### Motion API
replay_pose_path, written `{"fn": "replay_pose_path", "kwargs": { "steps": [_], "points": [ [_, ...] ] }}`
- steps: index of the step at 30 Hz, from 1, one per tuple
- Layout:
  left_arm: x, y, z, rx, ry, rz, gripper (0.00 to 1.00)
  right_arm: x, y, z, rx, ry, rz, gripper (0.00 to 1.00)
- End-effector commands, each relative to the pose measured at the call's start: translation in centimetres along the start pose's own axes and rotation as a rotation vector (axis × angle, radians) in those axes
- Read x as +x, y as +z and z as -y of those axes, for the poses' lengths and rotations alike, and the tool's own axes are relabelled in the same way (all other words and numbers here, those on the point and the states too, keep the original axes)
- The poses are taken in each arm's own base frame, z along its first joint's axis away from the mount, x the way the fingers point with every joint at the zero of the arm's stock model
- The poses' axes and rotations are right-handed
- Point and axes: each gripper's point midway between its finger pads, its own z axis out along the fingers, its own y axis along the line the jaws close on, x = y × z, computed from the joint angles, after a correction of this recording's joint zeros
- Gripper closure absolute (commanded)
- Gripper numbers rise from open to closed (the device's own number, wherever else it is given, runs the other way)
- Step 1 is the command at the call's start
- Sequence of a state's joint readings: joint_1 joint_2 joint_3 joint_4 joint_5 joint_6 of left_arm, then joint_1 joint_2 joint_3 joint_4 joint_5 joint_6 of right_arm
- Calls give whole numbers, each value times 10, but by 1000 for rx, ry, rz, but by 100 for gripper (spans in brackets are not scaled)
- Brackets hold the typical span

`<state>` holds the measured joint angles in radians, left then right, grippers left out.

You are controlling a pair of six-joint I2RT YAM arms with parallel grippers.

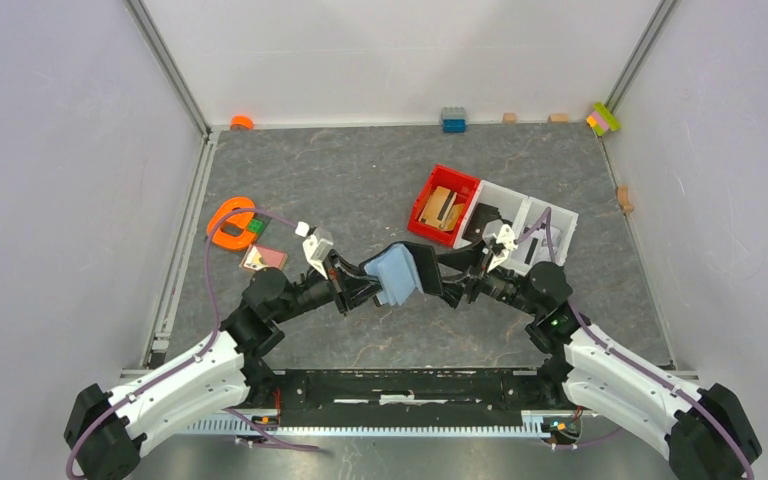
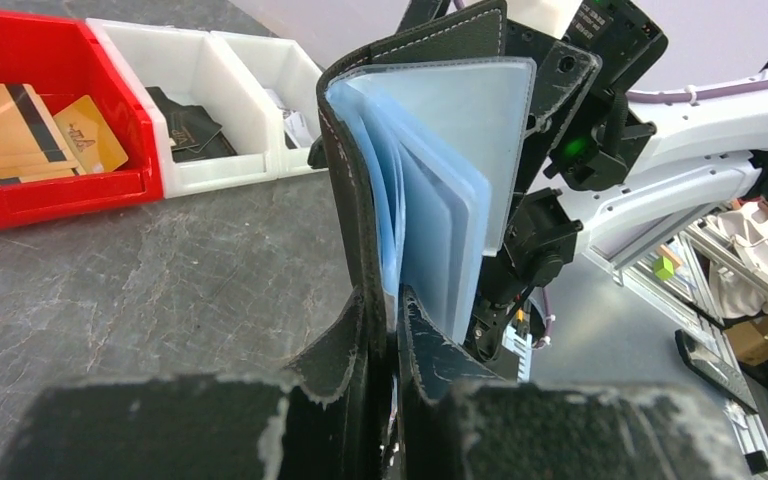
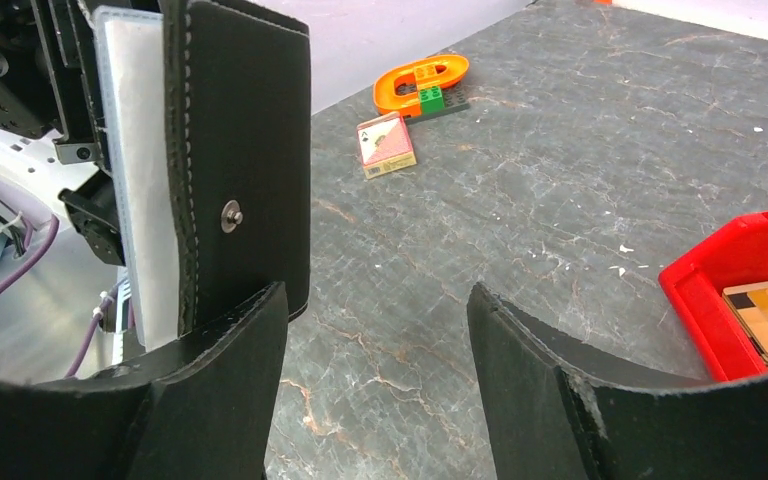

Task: Take the credit cards out of the card holder
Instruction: Remove the credit card from the card holder.

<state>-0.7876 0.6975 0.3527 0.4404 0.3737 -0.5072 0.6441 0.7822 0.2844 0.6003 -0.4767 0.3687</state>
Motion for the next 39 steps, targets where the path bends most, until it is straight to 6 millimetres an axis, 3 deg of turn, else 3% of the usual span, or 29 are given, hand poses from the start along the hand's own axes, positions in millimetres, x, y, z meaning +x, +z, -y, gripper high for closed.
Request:
{"fn": "replay_pose_path", "kwargs": {
  "steps": [1, 6, 12, 19, 31, 39],
  "points": [
    [-16, 3, 1, -13, 30, 42, 98, -20, 2, -9, -40, -53, 43, 29],
    [-15, 3, -3, -39, 26, 36, 98, -27, -3, -7, -15, -91, 66, 27],
    [-15, 3, -4, -43, 28, 34, 98, -29, -4, -35, -175, -111, 69, 18],
    [-4, 13, -13, -70, -4, -28, 98, -27, -3, -43, -212, -98, 69, 6],
    [15, 26, -25, -103, -48, -130, 98, 3, 20, -15, -72, 29, -40, 2],
    [30, 33, -49, -212, -74, -201, 98, 16, 27, 2, 51, 54, -77, 7]
  ]
}}
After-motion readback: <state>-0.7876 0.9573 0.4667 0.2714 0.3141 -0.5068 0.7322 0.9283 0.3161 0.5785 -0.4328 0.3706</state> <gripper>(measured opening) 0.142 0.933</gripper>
